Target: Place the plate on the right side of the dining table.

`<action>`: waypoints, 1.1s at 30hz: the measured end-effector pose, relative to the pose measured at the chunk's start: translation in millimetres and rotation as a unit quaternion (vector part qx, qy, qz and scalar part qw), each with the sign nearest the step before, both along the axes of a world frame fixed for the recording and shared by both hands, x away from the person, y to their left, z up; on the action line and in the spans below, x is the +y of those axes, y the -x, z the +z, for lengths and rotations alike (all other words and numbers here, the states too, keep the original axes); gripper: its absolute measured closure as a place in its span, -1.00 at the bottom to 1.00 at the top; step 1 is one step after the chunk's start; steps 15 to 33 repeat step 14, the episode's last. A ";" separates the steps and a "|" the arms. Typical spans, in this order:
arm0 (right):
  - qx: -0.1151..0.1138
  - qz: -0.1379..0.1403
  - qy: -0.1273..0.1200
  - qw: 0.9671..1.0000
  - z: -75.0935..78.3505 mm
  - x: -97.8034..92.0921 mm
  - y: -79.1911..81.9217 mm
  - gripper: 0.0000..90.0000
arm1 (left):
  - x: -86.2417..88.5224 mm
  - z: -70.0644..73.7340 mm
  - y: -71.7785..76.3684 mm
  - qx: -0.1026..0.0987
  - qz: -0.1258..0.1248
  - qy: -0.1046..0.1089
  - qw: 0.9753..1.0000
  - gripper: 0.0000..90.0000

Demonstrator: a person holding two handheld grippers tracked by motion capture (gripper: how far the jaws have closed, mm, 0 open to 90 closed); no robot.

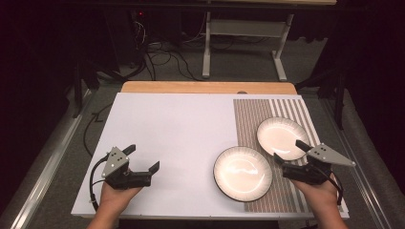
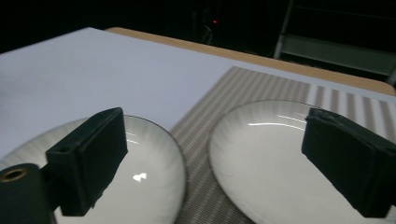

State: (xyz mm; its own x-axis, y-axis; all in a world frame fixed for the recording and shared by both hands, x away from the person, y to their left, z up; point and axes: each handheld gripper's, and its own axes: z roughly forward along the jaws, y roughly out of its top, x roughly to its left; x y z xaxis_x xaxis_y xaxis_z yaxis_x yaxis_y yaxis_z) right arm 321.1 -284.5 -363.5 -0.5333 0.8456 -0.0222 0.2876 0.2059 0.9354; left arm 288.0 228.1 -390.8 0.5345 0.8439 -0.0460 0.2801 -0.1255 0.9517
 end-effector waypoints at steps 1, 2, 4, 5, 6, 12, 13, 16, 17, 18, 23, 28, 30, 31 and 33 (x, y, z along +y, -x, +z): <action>-0.001 0.009 -0.004 1.000 0.4 4.8 3.1 -0.90 | 0.0 0.2 0.5 -0.001 -0.001 0.002 1.000 -1.00; -0.001 0.017 -0.008 1.000 0.6 9.4 6.0 -0.95 | 0.1 0.2 1.1 -0.004 -0.002 0.003 1.000 -1.00; -0.003 0.031 -0.016 0.999 0.1 16.5 11.2 -0.99 | 0.4 0.7 2.4 -0.008 -0.002 0.001 1.000 -1.00; -0.002 0.037 -0.021 0.999 -0.5 19.1 13.5 -0.99 | 0.2 0.9 3.1 -0.010 -0.001 0.005 1.000 -1.00; -0.004 0.043 -0.020 0.999 -1.2 21.1 15.3 -0.99 | 0.6 1.4 3.8 -0.012 -0.001 0.005 1.000 -1.00; -0.004 0.052 -0.007 0.999 -3.6 26.2 20.6 -0.99 | 2.0 2.0 5.1 -0.015 0.003 0.005 1.000 -1.00; -0.005 0.051 -0.006 0.999 -3.6 26.2 20.6 -0.99 | 2.2 2.0 5.4 -0.014 0.004 0.006 1.000 -1.00; -0.005 0.051 -0.007 0.999 -3.6 26.0 20.6 -0.99 | 2.3 2.2 5.7 -0.015 0.004 0.006 1.000 -1.00; -0.005 0.051 -0.007 0.999 -3.6 26.0 20.6 -0.99 | 2.3 2.2 5.7 -0.015 0.004 0.006 1.000 -1.00; -0.005 0.051 -0.007 0.999 -3.6 26.0 20.6 -0.99 | 2.3 2.2 5.7 -0.015 0.004 0.006 1.000 -1.00; -0.005 0.051 -0.007 0.999 -3.6 26.0 20.6 -0.99 | 2.3 2.2 5.7 -0.015 0.004 0.006 1.000 -1.00; -0.005 0.051 -0.007 0.999 -3.6 26.0 20.6 -0.99 | 2.3 2.2 5.7 -0.015 0.004 0.006 1.000 -1.00; -0.005 0.051 -0.007 0.999 -3.6 26.0 20.6 -0.99 | 2.3 2.2 5.7 -0.015 0.004 0.006 1.000 -1.00; -0.005 0.051 -0.007 0.999 -3.6 26.0 20.6 -0.99 | 2.3 2.2 5.7 -0.015 0.004 0.006 1.000 -1.00; -0.005 0.051 -0.007 0.999 -3.6 26.0 20.6 -0.99 | 2.3 2.2 5.7 -0.015 0.004 0.006 1.000 -1.00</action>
